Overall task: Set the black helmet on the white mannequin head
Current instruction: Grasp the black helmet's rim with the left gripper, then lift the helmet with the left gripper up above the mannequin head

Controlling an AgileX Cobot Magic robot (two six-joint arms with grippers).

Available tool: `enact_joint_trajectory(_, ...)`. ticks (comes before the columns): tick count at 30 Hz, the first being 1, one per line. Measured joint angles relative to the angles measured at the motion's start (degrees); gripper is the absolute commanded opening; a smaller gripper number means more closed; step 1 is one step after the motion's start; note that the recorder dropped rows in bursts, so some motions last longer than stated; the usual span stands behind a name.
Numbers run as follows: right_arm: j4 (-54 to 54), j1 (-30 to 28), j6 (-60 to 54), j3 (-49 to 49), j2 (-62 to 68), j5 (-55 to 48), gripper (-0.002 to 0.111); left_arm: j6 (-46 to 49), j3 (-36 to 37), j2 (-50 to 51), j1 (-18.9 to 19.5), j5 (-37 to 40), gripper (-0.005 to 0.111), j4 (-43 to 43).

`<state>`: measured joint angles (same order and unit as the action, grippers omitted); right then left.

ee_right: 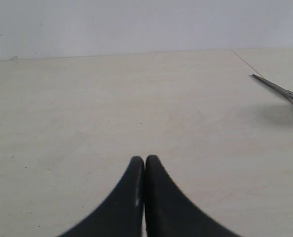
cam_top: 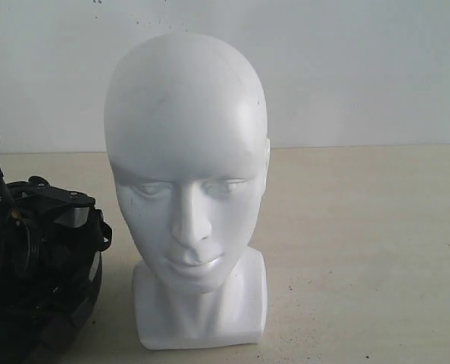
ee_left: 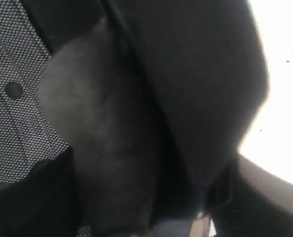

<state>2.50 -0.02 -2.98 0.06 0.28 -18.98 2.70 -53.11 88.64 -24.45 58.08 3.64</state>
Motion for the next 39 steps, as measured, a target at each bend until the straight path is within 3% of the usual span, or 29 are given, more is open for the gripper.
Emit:
enact_joint_trajectory(12,0.0,0.0,0.0,0.0,0.0,0.0,0.0,-0.69,0.0,3.95,0.0,-4.94,0.057,-0.01)
enact_joint_trajectory(13,0.0,0.0,0.0,0.0,0.0,0.0,0.0,-1.0,0.0,4.35,0.0,-5.06,0.047,0.23)
enact_joint_trajectory(15,0.0,0.0,0.0,0.0,0.0,0.0,0.0,-1.11,0.0,4.72,-0.09,-5.27,0.006,-0.04)
enact_joint_trajectory(16,0.0,0.0,0.0,0.0,0.0,0.0,0.0,-1.11,0.0,4.72,-0.09,-5.42,0.004,-0.86)
enact_joint_trajectory(20,0.0,0.0,0.0,0.0,0.0,0.0,0.0,-1.11,0.0,2.0,-0.09,-3.01,0.004,-4.84)
enact_joint_trajectory(27,0.0,0.0,0.0,0.0,0.0,0.0,0.0,-4.06,0.22,-30.8,0.0,-1.27,0.004,4.02)
enact_joint_trajectory(30,0.0,0.0,0.0,0.0,0.0,0.0,0.0,-5.13,-1.51,-39.32,0.0,-3.07,0.004,6.4)
enact_joint_trajectory(35,0.0,0.0,0.0,0.0,0.0,0.0,0.0,-2.23,-12.27,-49.06,0.0,-6.83,0.004,17.34)
enact_joint_trajectory(39,0.0,0.0,0.0,0.0,0.0,0.0,0.0,9.97,-22.02,-48.17,0.0,-10.14,0.004,35.37)
